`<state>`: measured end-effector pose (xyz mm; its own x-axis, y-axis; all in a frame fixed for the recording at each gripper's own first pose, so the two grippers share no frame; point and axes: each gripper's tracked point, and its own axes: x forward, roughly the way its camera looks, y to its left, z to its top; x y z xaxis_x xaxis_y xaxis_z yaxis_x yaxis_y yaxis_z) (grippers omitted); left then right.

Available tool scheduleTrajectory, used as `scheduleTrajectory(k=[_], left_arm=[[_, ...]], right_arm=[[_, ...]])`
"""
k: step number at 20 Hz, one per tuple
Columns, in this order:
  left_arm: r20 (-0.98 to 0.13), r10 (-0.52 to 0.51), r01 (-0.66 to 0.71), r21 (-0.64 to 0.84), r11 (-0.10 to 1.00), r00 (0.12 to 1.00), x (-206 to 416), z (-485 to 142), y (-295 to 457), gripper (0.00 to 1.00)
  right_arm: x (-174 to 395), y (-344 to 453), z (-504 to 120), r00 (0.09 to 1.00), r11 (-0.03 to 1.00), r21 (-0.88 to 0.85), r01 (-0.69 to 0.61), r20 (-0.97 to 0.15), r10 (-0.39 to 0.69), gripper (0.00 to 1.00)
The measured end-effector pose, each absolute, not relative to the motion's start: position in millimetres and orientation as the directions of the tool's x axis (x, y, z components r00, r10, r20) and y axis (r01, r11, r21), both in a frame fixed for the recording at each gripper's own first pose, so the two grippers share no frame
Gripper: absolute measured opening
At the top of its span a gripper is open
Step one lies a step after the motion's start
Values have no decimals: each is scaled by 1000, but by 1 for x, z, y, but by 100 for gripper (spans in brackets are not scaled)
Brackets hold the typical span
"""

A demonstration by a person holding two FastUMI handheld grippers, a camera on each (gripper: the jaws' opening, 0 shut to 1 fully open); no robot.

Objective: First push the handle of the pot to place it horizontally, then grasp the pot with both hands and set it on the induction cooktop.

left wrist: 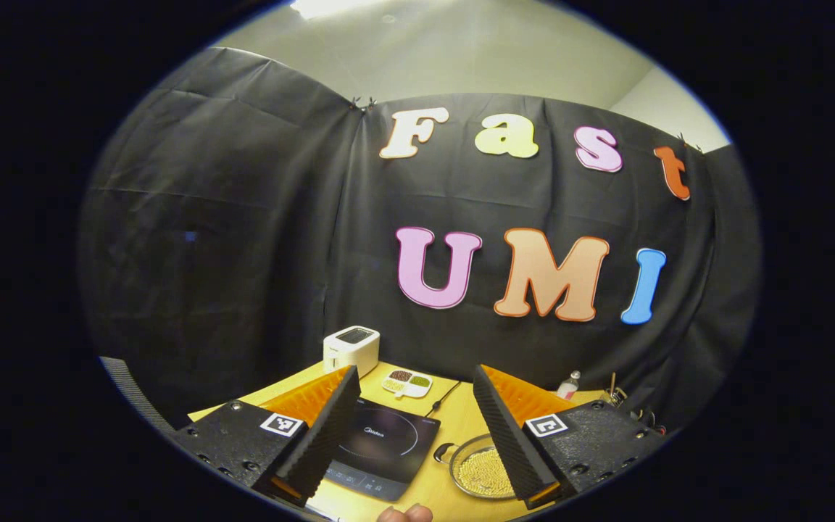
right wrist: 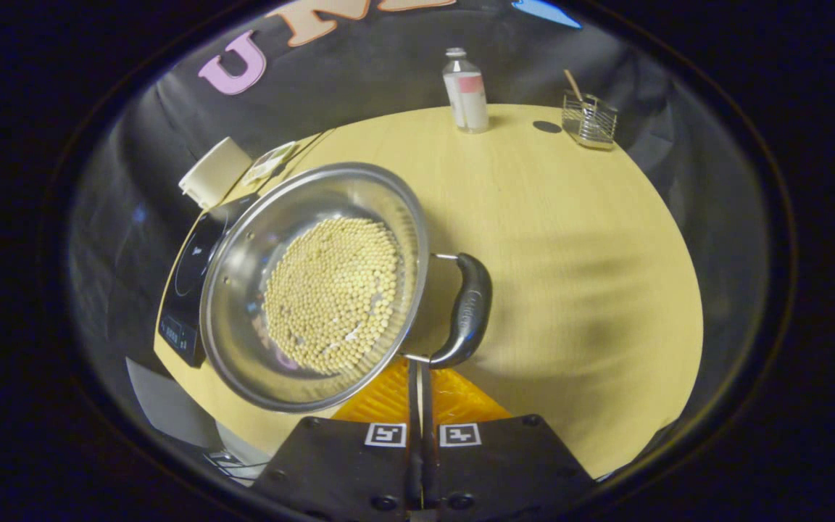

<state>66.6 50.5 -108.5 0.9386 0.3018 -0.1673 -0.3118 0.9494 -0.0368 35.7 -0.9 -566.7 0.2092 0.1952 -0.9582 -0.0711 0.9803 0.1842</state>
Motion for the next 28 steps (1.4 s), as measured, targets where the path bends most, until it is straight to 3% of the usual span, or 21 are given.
scheduleTrajectory(k=[1,2,12,16,23,24,25,28], left_arm=[[-174,300,-309,-26,951,938,67,-110,48,96],[-175,295,-303,-20,953,939,67,-111,45,92],[-318,174,-179,15,984,932,72,-159,28,93],[-411,80,-107,-42,993,908,71,-198,29,96],[-516,-90,-16,-198,980,852,70,-248,42,96],[-525,-120,3,-218,976,843,70,-255,42,96],[-530,-147,21,-236,971,835,72,-263,42,96],[-599,-201,49,-261,964,775,72,-295,40,97]], right_arm=[[41,-1,-567,217,980,188,-64,-956,198,0],[44,-2,-568,226,980,191,-59,-954,200,0],[51,-10,-551,337,987,138,-87,-928,159,3],[58,-16,-523,418,994,108,-19,-902,106,3],[48,-4,-482,473,994,80,75,-880,35,1],[46,-1,-480,480,994,74,81,-877,26,15],[45,0,-478,488,995,60,82,-873,12,14],[37,6,-470,482,995,53,83,-876,7,31]])
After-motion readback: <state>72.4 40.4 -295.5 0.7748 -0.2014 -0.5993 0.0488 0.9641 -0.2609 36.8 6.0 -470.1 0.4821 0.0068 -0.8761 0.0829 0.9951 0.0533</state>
